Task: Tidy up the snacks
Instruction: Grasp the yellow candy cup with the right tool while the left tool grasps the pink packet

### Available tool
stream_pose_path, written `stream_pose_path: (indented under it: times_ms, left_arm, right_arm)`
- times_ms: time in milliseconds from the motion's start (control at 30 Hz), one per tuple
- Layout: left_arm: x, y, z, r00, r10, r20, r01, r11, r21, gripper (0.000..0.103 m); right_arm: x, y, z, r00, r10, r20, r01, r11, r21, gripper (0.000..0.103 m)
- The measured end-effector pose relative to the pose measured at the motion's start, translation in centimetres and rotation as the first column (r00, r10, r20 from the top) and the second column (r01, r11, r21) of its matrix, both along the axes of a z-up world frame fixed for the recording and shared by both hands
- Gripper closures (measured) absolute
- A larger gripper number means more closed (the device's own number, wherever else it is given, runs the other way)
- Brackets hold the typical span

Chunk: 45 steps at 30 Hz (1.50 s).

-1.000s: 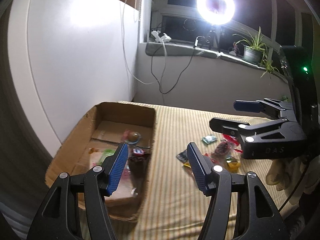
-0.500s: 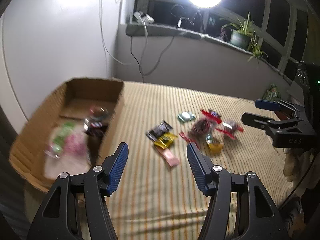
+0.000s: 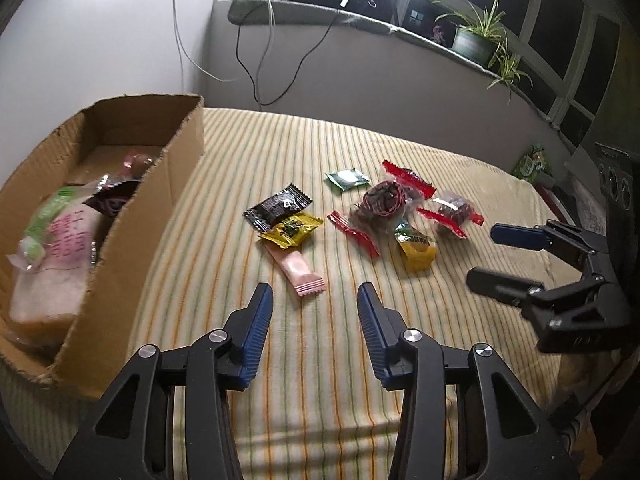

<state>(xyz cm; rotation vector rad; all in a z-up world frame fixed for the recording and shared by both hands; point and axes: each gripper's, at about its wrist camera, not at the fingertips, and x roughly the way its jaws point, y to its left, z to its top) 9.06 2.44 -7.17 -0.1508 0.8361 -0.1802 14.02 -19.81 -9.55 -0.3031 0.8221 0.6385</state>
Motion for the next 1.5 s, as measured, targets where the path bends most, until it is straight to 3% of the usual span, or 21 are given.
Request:
stream_pose_path:
  times_ms: [133, 567, 633, 733, 1200, 1500]
  left_arm:
    - [0.8, -0.2, -0.4, 1.0, -0.001, -0.008, 0.001, 1.0, 0.01, 0.063]
    - [3.3, -0.6, -2.0, 0.999, 0.011, -0.047, -0.009, 0.998, 0.061, 0.07]
    - [3.3, -0.6, -2.1, 0.999, 0.012, -0.043, -0.009, 0.997, 0.071, 0.075]
    - [3.3, -0.3, -2.2, 0.999, 0.009, -0.041, -0.006, 0.998, 0.066, 0.079]
    - [2.2, 0.3, -1.5, 1.0, 0.003, -0.027, -0.002, 0.999, 0.039, 0.083]
    - [0.5, 1.2, 0.6, 0.999, 0.017, 0.031, -0.017, 1.0, 0.003, 0.083]
  right_arm:
    - [0.9, 1.4, -0.9, 0.999, 0.006, -0.038, -0.006, 1.0, 0.001, 0.033]
    - [3.7, 3.8, -2.4, 0.996, -0.044, -0.076, 0.043, 0.999, -0.011, 0.035]
    - [3.9, 4.3, -2.8, 0.996, -0.043, -0.081, 0.041, 0.999, -0.027, 0.049]
    - [3.9, 4.9, -3.3, 0.996, -0.046, -0.07, 0.043, 0.998, -0.053, 0.057]
    - [3.0, 3.9, -2.5, 0.997, -0.046, -0.064, 0.045, 0.999, -0.027, 0.059]
    - [1.5, 3.4, -0.2, 0.999, -0.04, -0.027, 0.04, 0.999, 0.002, 0.059]
